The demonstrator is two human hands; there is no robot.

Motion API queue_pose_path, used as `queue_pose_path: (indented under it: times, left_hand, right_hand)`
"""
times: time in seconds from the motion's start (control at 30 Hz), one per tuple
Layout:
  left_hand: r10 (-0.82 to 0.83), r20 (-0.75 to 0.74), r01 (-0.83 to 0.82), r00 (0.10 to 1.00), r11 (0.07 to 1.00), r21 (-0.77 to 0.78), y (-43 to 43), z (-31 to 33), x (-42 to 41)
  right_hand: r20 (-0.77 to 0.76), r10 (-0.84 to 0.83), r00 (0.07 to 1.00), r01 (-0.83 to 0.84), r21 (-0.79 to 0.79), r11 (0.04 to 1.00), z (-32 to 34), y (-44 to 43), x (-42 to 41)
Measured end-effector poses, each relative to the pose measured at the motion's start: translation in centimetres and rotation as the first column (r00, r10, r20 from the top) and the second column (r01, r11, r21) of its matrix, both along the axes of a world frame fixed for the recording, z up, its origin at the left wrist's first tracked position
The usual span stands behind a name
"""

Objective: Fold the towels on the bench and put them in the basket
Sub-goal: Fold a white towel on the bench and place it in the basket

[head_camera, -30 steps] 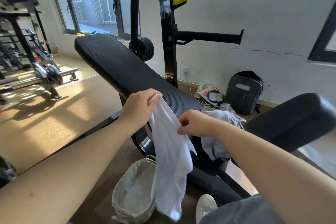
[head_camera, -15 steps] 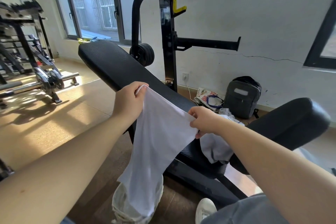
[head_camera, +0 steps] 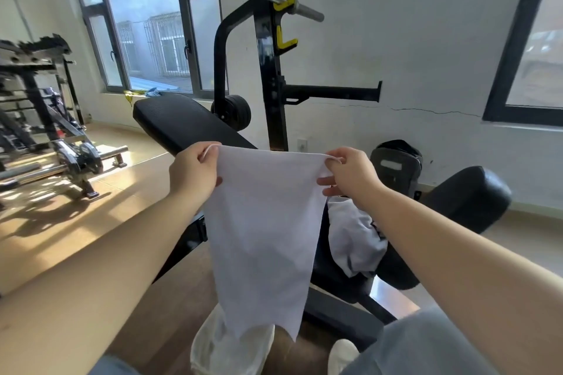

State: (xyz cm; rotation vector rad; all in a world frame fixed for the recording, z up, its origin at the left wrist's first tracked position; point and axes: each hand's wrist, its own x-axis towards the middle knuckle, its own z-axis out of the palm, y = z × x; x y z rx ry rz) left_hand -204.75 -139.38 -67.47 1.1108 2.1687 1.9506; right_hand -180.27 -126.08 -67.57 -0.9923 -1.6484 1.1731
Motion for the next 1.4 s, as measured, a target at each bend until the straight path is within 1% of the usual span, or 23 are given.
queue_pose_path:
  times: [0.07, 0.1, 0.2, 0.43, 0.67, 0.83, 0.9, 1.03, 1.1, 1.17, 1.27, 1.33, 1.4]
  left_hand:
    - [-0.017, 0.034, 0.016, 0.999, 0.999, 0.03, -0.2, 0.6, 0.0]
    - [-0.019, 0.041, 0.017, 0.999, 0.999, 0.043, -0.3, 1.0, 0.0]
    - [-0.029, 0.03, 0.027, 0.999, 0.997, 0.071, -0.2, 2.2, -0.4]
    - [-0.05, 0.029, 0.047, 0.998, 0.995, 0.088, 1.3, 4.8, -1.6]
    - [-0.069, -0.024, 0.071, 0.997, 0.993, 0.092, 4.7, 6.0, -3.6]
    - [-0.054, -0.031, 0.057, 0.998, 0.991, 0.118, 7.6, 5.6, -5.5]
    - [-0.034, -0.044, 0.038, 0.998, 0.993, 0.113, 8.7, 5.3, -6.6]
    - [0.002, -0.122, 0.008, 0.993, 0.997, 0.083, 10.7, 4.5, -8.8]
    - [-0.001, -0.107, 0.009, 0.994, 0.997, 0.077, 11.4, 4.1, -9.8]
    - [-0.019, -0.049, 0.023, 0.999, 0.996, 0.088, 12.2, 3.7, -11.0]
    - [-0.021, 0.008, 0.021, 1.0, 0.996, 0.083, 13.6, 2.9, -13.0]
    - [-0.003, 0.006, 0.003, 1.0, 0.998, 0.064, 14.5, 2.2, -14.4]
    - [0.017, -0.016, -0.016, 1.0, 0.998, 0.054, 15.5, 1.3, -16.1]
  right_hand:
    - [-0.087, -0.008, 0.996, 0.01, 0.015, 1.0, 0.9, 0.1, -0.2]
    - [-0.1, -0.02, 0.995, 0.024, 0.048, 0.999, 1.3, 0.3, -0.4]
    - [-0.09, -0.05, 0.995, 0.063, 0.145, 0.987, 3.0, 1.3, -1.0]
    - [-0.081, -0.063, 0.995, 0.081, 0.245, 0.966, 6.7, 3.6, -3.3]
    - [-0.027, -0.187, 0.982, 0.184, 0.357, 0.916, 8.2, 7.3, -6.1]
    - [-0.046, -0.2, 0.979, 0.204, 0.338, 0.919, 8.0, 10.5, -8.7]
    - [-0.056, -0.209, 0.976, 0.216, 0.338, 0.916, 7.8, 11.8, -9.7]
    - [-0.057, -0.216, 0.975, 0.222, 0.335, 0.916, 7.5, 14.5, -12.1]
    - [-0.063, -0.21, 0.976, 0.219, 0.323, 0.921, 7.4, 15.8, -13.7]
    - [-0.112, -0.2, 0.973, 0.223, 0.273, 0.936, 7.2, 17.2, -15.6]
    - [-0.174, -0.179, 0.968, 0.201, 0.118, 0.973, 6.5, 18.9, -18.7]
    - [-0.179, -0.165, 0.97, 0.177, 0.054, 0.983, 5.6, 19.9, -20.8]
    - [-0.182, -0.16, 0.97, 0.169, 0.034, 0.985, 4.4, 20.7, -22.6]
